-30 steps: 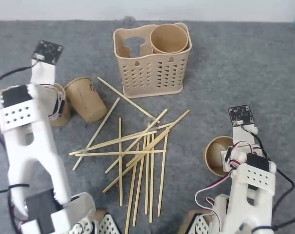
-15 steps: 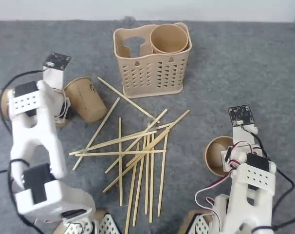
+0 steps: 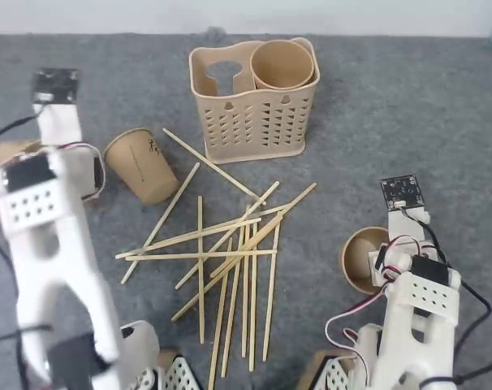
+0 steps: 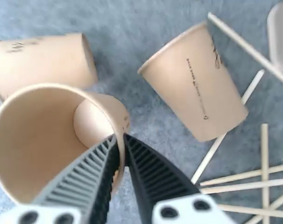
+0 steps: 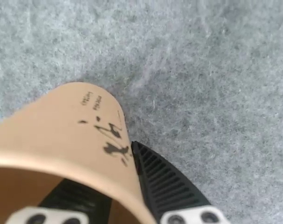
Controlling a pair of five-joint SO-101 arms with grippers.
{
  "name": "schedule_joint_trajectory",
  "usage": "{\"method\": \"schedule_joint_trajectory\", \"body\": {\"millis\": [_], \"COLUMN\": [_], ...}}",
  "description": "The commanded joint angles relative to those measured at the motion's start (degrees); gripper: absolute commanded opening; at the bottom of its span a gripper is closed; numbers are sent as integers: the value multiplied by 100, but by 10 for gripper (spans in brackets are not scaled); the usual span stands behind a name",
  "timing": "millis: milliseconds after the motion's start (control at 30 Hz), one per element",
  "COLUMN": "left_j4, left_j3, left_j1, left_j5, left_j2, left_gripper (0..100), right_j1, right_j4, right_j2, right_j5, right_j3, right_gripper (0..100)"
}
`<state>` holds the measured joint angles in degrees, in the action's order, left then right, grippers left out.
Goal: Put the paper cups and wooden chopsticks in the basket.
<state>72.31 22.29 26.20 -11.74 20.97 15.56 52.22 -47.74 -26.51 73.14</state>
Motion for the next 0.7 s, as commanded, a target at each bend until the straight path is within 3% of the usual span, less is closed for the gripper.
{"method": "schedule_joint_trajectory", "body": {"millis": [0,100,367,500,667], "left_j4": [0,-18,-97,-862,-2462], "left_j3": [127,136,347,927,2149], "left_j1": [-26,18,352,149,-1160], "left_j5": [448,1108,3886,4387,4536], "left_j2": [1187,1811,3938,5090,6365], "left_gripper": [12,12,12,12,12], "right_j1": [-40,-40,-22,-13,-13], "right_j4": [22,31,31,40,40], "right_j2": [-22,-22,-22,-22,-22], "right_j5": [-105,-105,-105,-105,-105], "right_j3": [132,132,132,132,132], "right_gripper": [8,8,8,8,8]}}
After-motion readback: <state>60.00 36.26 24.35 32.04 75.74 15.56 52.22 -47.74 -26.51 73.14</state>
